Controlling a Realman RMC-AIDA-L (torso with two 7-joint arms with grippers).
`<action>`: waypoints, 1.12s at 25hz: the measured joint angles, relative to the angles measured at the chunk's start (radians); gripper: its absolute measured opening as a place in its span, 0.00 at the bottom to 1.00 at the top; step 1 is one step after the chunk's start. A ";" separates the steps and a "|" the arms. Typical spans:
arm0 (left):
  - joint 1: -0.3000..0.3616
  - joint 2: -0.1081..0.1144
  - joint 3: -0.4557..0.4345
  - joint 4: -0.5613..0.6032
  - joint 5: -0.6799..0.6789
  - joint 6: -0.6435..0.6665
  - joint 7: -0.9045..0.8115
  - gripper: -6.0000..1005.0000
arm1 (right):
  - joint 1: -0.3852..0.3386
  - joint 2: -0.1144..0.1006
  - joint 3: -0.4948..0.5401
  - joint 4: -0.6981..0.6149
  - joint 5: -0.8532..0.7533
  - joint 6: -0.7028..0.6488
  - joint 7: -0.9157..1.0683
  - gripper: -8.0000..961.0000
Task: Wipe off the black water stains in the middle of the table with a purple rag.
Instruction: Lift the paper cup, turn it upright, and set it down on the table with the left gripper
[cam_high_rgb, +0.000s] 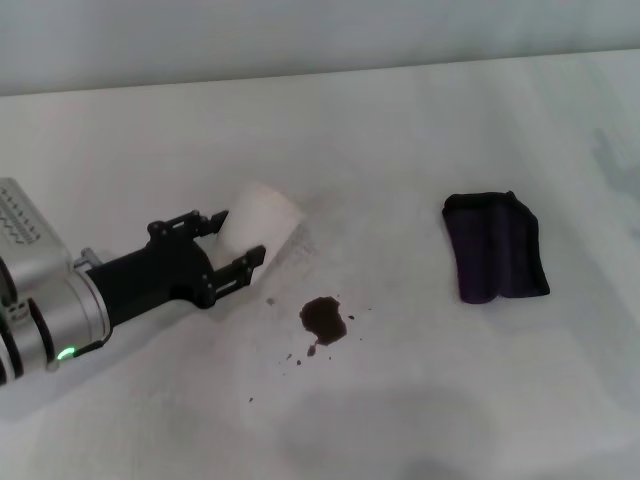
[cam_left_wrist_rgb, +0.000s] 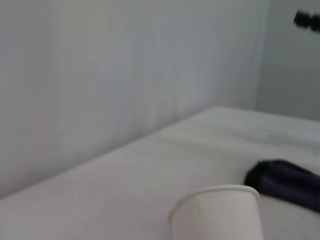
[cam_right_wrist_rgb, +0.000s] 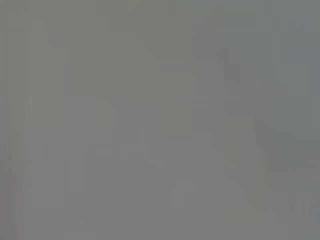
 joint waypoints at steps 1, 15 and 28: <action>0.001 0.000 0.011 0.001 0.001 0.005 -0.003 0.62 | -0.003 0.000 0.000 0.000 0.000 0.007 0.006 0.74; 0.008 0.007 0.055 0.018 0.105 0.047 -0.063 0.62 | -0.031 -0.005 0.005 -0.001 0.002 0.037 0.041 0.74; 0.174 0.003 0.057 0.256 0.120 0.069 -0.103 0.69 | -0.021 -0.007 0.008 0.014 0.007 -0.026 0.030 0.74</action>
